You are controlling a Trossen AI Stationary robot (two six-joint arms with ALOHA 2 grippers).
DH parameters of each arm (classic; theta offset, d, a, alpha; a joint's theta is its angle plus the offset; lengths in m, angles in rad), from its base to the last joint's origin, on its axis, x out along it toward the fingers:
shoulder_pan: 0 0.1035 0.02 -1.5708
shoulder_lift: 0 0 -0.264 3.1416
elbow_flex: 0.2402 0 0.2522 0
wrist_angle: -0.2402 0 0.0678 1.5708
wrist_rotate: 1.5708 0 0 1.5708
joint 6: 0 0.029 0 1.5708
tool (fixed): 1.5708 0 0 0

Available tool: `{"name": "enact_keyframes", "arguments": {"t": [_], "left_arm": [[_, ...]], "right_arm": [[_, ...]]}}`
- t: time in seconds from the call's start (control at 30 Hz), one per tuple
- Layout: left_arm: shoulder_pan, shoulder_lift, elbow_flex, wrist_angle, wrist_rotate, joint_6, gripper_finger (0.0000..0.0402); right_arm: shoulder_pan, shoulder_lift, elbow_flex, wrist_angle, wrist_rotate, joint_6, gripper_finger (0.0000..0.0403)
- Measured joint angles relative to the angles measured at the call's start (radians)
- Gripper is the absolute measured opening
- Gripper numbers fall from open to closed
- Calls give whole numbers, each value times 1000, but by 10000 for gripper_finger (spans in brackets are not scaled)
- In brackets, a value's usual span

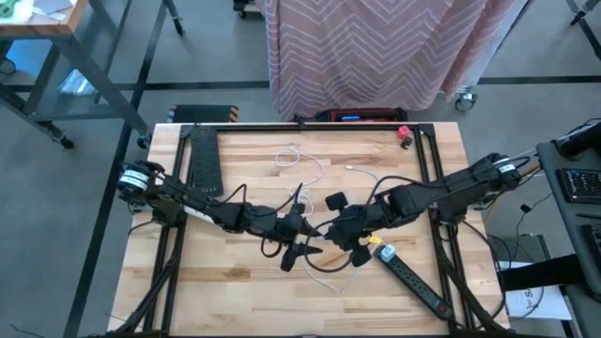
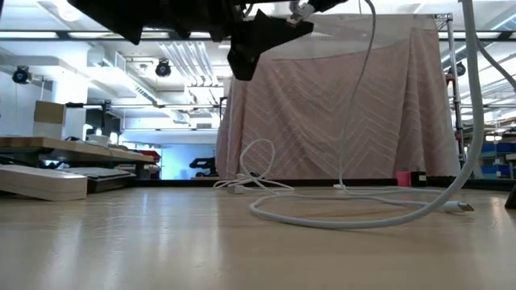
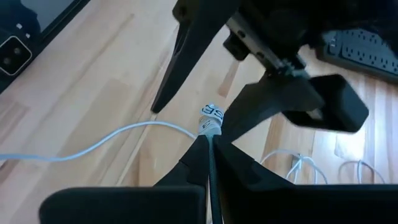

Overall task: Insert USB
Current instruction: Insert the white USB cable into the pink charger adapter

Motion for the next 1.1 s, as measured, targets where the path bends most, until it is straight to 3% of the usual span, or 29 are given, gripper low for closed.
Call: {"name": "enact_keyframes", "arguments": {"t": [0.23,0.5,0.73,1.1], "left_arm": [[2,0,6,14,0,1,141],[4,0,5,22,-3,28,16],[4,0,4,21,-3,28,19],[4,-2,4,-4,0,32,11]], "right_arm": [[0,1,0,13,0,-14,0],[0,1,-2,24,-4,-12,0],[0,1,-4,21,-25,4,12],[-36,-52,-8,60,-27,100,136]]}}
